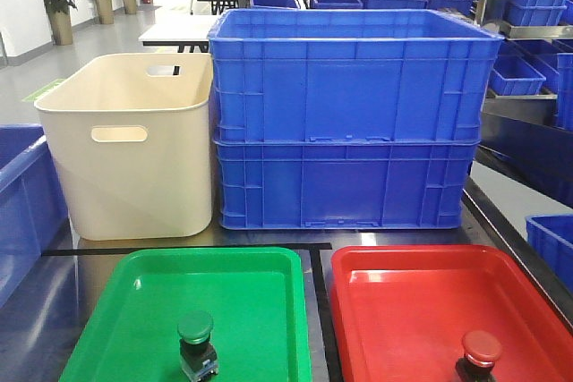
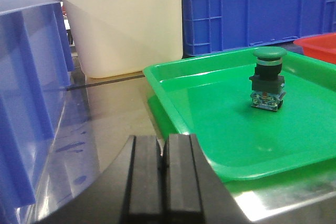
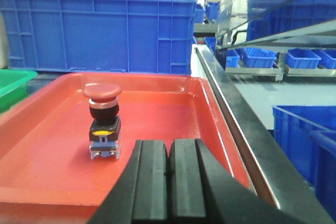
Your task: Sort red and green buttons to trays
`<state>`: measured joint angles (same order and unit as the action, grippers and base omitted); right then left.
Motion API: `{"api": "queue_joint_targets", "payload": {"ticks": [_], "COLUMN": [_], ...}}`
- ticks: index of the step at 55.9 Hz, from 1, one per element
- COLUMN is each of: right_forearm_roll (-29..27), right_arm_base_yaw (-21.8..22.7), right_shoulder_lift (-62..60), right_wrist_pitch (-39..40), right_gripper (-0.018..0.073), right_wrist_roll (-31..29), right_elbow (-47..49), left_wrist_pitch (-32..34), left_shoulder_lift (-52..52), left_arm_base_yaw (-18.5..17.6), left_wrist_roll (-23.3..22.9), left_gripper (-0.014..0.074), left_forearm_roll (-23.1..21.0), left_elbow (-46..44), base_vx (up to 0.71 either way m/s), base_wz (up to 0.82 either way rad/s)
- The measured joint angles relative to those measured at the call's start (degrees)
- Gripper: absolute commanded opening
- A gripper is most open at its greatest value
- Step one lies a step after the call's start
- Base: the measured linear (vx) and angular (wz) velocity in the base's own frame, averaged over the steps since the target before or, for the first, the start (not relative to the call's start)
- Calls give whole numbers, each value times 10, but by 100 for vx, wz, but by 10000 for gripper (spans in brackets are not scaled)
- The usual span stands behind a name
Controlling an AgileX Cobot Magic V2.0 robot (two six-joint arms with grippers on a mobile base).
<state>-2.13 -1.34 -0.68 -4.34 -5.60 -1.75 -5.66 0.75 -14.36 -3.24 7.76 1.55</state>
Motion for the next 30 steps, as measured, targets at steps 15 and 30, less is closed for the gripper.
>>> {"api": "queue_joint_targets", "payload": {"ticks": [15,30], "right_forearm_roll": [0,0], "right_arm_base_yaw": [0,0], "right_shoulder_lift": [0,0], "right_wrist_pitch": [-1,-1], "right_gripper": [-12,-12], "right_wrist_roll": [0,0], "right_elbow": [0,0], "left_wrist_pitch": [0,0], "left_shoulder_lift": [0,0], "left_arm_base_yaw": [0,0], "left_wrist_roll": [0,0], "left_gripper": [-4,-4], "left_forearm_roll": [0,0], "left_elbow": [0,0], "base_vx": [0,0], "base_wz": [0,0]}}
